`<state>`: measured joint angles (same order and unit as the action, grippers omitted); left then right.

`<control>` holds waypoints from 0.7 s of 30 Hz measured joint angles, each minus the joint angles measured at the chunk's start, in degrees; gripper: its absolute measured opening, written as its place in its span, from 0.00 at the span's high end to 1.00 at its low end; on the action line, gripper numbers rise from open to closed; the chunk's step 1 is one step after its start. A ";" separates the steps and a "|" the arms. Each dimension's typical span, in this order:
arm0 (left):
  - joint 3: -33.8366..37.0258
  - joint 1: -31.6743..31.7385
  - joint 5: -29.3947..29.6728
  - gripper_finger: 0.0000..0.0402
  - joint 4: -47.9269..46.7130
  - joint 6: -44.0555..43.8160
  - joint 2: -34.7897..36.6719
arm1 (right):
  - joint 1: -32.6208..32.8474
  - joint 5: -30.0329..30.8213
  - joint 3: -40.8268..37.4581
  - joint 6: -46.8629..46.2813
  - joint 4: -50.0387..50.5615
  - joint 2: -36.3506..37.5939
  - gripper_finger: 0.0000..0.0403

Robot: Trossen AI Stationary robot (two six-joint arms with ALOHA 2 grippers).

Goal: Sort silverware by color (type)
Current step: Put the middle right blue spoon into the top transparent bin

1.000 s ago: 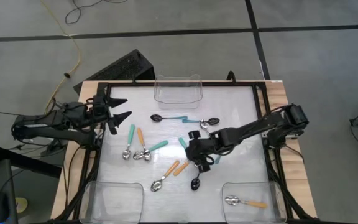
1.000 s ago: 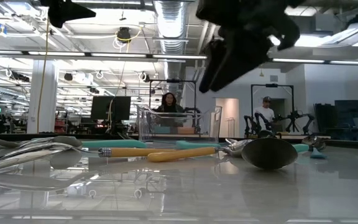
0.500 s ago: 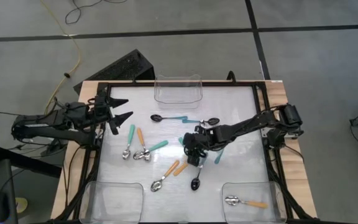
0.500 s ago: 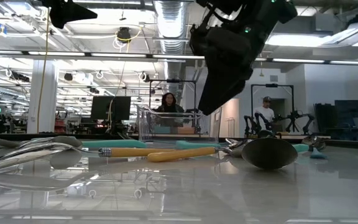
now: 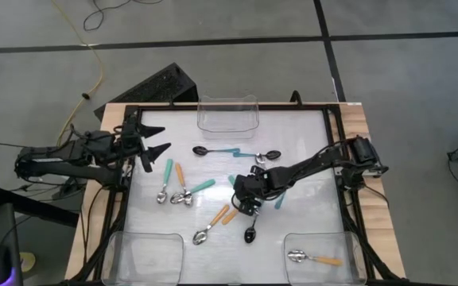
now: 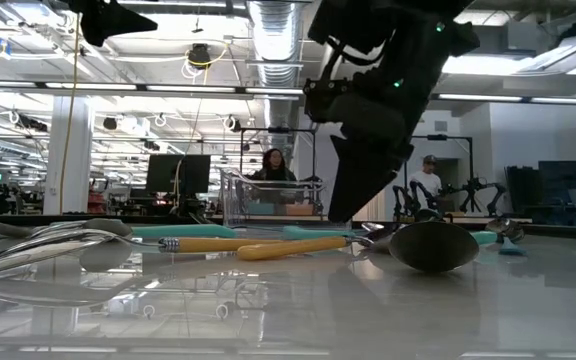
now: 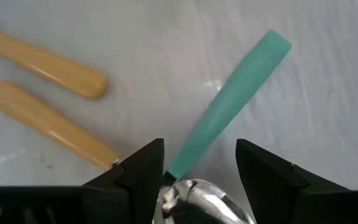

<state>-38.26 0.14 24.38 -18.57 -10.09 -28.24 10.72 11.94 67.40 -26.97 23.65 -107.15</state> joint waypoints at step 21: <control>0.00 0.00 0.00 0.27 0.04 0.00 0.00 | 0.02 1.64 -1.75 -3.14 -0.77 -0.98 0.44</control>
<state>-38.26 0.14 24.38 -18.53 -10.09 -28.24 10.74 13.58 65.65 -30.11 22.88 -108.14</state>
